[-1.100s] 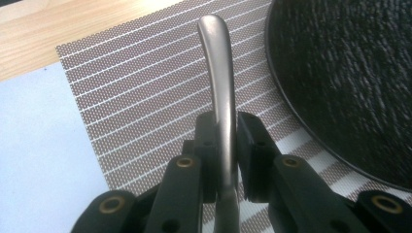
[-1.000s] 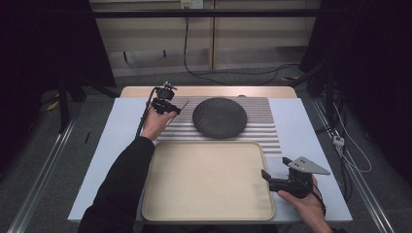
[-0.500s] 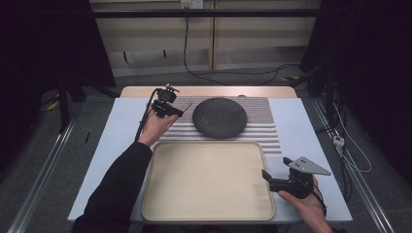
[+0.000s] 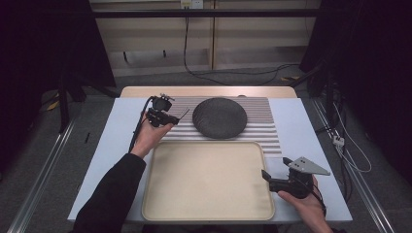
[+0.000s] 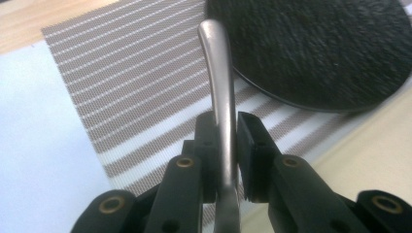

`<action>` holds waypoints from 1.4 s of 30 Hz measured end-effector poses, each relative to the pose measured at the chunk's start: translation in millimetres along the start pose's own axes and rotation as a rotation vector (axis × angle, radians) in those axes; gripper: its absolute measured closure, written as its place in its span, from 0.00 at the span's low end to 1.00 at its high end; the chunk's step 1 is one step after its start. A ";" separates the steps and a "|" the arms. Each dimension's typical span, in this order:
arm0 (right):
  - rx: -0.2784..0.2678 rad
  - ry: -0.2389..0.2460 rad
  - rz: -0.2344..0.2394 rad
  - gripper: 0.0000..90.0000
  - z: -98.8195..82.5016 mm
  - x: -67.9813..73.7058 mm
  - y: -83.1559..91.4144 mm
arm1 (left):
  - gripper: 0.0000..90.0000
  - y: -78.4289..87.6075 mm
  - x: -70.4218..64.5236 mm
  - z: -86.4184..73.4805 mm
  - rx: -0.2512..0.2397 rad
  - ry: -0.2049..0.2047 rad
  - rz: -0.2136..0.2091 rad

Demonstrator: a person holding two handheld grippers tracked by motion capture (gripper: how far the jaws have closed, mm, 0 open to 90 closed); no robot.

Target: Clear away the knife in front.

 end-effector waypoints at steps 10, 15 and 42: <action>0.001 0.006 -0.001 0.10 0.4 1.5 0.1 | 0.89 16.0 -7.3 -15.6 0.000 -0.028 0.017; 0.001 0.011 -0.007 0.10 0.6 1.4 0.1 | 0.89 27.1 -11.1 -22.5 -0.002 -0.029 0.010; 0.006 0.017 -0.011 0.10 0.9 2.8 -0.1 | 0.89 55.0 -49.8 -69.7 -0.003 -0.036 -0.006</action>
Point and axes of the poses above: each handheld gripper's, and its own axes: y roughly backward along the jaws, z roughly out of its top, x roughly to its left, the point moved 2 cm from there along -y, roughly forward along the jaws, and after that the axes turned 8 degrees about -x, right-handed, at the moved point
